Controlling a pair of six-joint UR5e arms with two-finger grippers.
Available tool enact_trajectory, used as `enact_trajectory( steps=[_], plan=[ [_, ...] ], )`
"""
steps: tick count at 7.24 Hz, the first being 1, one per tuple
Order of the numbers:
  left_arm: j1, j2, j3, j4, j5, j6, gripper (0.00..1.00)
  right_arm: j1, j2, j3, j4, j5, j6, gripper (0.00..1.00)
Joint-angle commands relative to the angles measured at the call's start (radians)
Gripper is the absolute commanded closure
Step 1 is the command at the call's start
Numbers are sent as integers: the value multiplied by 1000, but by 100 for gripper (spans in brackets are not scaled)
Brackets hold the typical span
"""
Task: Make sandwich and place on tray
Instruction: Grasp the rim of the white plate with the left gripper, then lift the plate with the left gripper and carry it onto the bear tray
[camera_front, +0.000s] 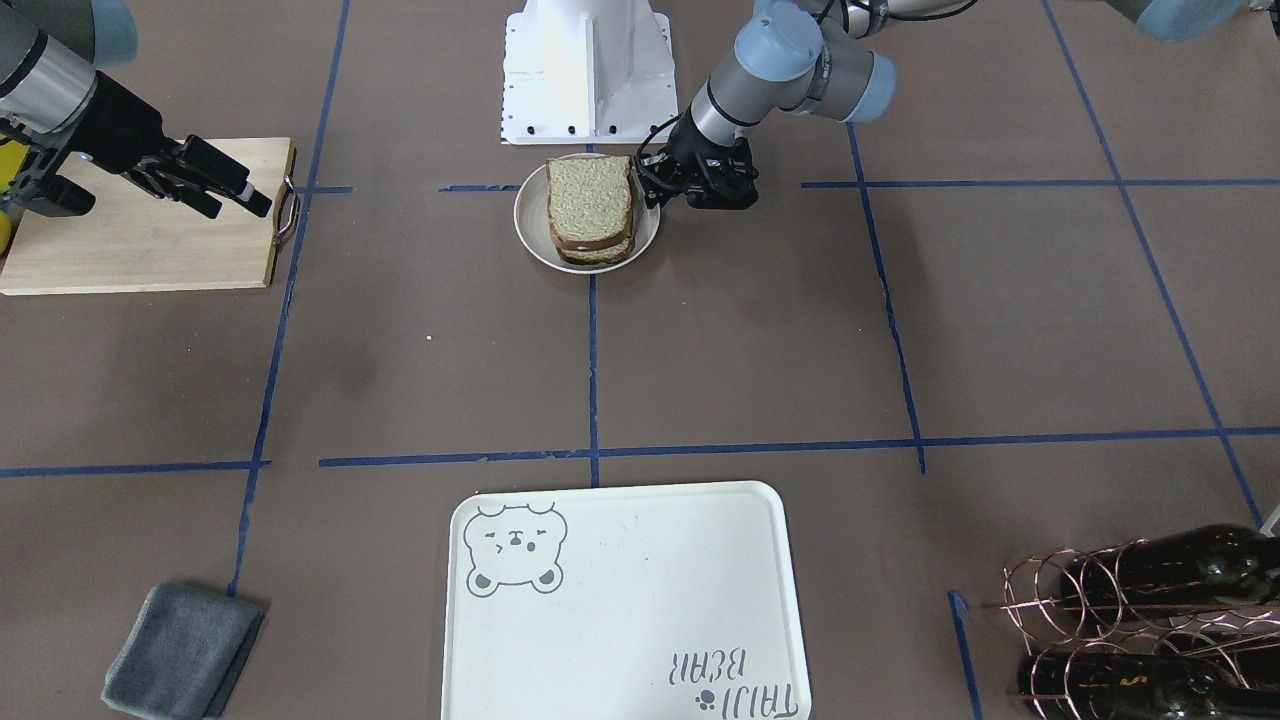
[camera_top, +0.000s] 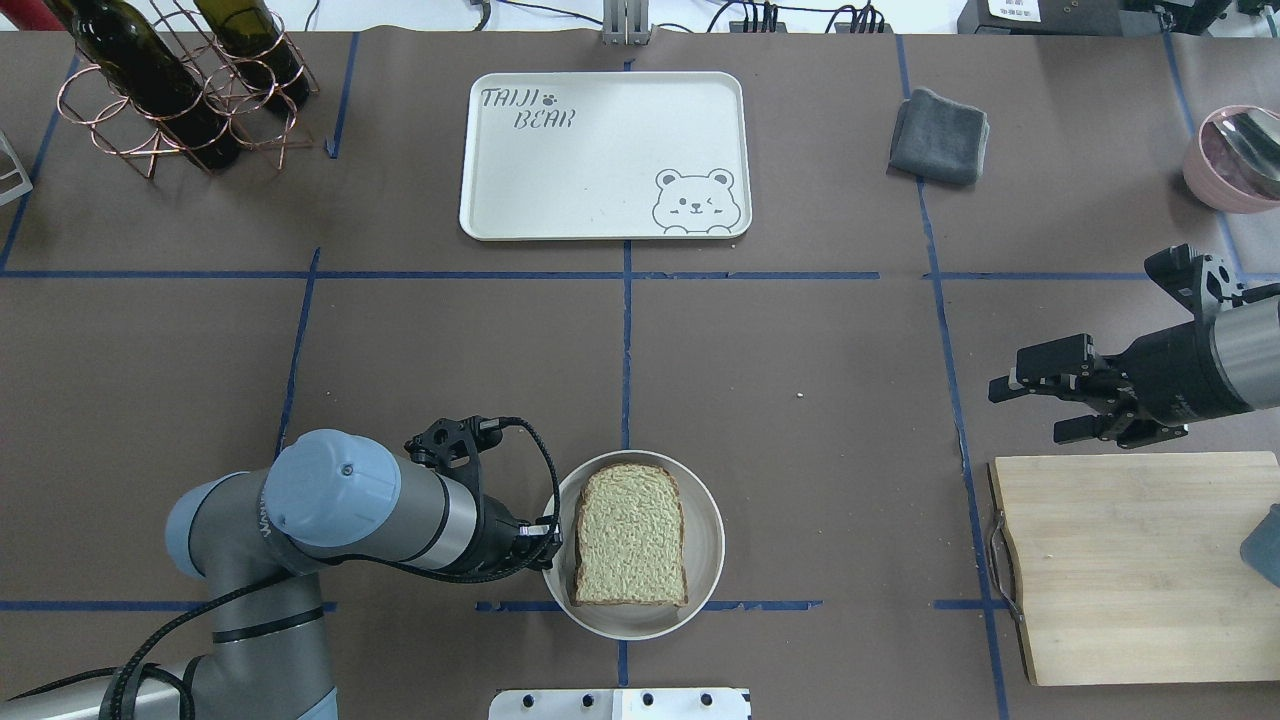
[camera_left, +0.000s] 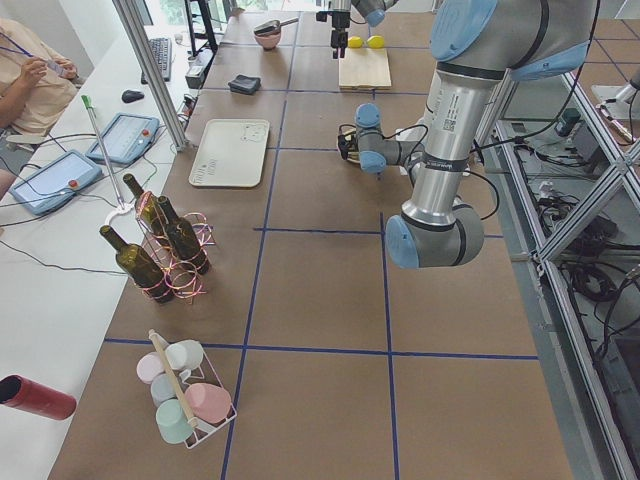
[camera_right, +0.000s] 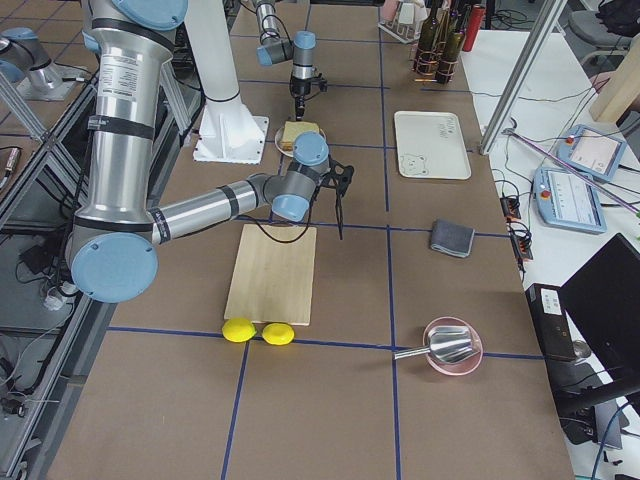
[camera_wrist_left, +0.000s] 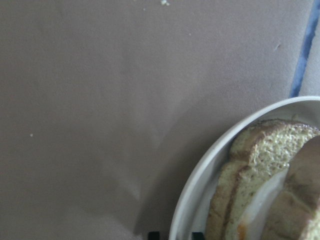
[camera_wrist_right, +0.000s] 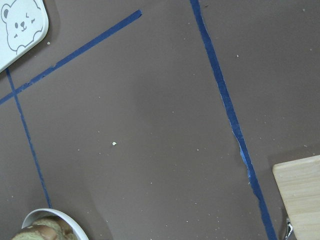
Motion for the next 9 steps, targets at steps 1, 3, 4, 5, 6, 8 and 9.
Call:
enact_trajectory(
  steps=[1,3,4,5,6,8,9],
  plan=[
    [-5,-1,-31,-5,-4,-13,100,-1,0,0,0,1,0,0],
    [-8,-20,-50,-46,5,-133,100,-1,-1,-2,0,1,0,0],
    [-13,-48,-48,-62,46,-170,100,1,-1,-2,0,1,0,0],
    [-40,-68,-40,-63,61,-172,100,2,-3,0,0,2,0,0],
    [-77,-92,-33,-66,60,-173,100,7,-3,5,0,2,0,0],
    [-175,-134,5,-50,59,-280,100,13,-6,6,0,-7,0,0],
    [-229,-169,77,-47,59,-302,100,17,-9,6,0,-8,-2,0]
  ],
)
